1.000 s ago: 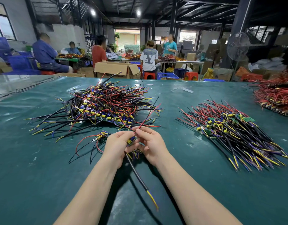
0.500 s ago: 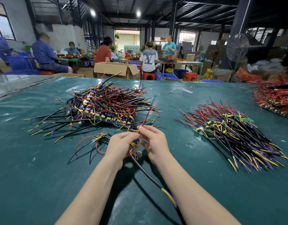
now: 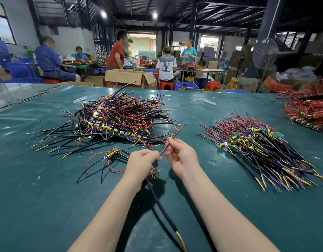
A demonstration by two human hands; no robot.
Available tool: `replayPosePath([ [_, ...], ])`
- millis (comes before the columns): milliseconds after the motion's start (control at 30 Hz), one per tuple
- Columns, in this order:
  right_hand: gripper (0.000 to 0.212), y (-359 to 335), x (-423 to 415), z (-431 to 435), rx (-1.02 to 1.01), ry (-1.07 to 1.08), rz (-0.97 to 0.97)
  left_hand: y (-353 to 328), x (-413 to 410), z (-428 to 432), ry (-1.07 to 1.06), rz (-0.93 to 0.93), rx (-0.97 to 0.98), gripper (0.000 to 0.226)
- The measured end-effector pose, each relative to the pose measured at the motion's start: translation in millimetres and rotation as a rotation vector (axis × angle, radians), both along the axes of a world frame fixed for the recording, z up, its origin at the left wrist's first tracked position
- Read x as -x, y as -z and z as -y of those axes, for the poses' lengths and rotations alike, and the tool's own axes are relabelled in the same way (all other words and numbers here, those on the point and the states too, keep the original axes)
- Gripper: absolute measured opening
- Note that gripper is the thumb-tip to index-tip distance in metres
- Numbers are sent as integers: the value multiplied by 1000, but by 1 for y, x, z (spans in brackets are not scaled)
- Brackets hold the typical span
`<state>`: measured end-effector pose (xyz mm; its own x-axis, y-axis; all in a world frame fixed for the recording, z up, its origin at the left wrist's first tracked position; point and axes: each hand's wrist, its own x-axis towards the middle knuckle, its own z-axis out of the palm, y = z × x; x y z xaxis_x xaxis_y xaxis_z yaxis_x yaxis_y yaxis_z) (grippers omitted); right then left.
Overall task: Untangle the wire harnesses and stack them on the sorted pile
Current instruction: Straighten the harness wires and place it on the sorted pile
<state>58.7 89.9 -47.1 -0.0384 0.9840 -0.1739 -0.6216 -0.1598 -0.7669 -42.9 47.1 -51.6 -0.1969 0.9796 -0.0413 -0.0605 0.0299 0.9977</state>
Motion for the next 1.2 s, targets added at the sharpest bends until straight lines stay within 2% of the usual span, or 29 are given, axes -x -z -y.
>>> replayPosePath([
  [200,19,-3,-8,-2,49,29,11,-3,-3,-1,93,-93,-111,29],
  [333,21,-4,-8,-2,59,26,106,-1,0,0,7,-223,-161,29],
  [500,20,-9,-22,-9,32,160,58,0,-2,1,122,-212,-57,20],
  [700,25,-14,-29,-15,-11,240,32,0,3,0,141,-178,-4,14],
  [867,25,-9,-35,-17,4,299,22,-3,0,-1,121,-176,-15,30],
  [967,26,-5,-35,-22,38,337,-4,-3,2,-1,237,-95,74,34],
  [1100,31,-1,-41,-26,88,267,-54,-3,2,1,437,-106,106,33],
  [1200,35,5,-37,-23,87,138,-20,-3,6,-2,304,-148,22,25],
])
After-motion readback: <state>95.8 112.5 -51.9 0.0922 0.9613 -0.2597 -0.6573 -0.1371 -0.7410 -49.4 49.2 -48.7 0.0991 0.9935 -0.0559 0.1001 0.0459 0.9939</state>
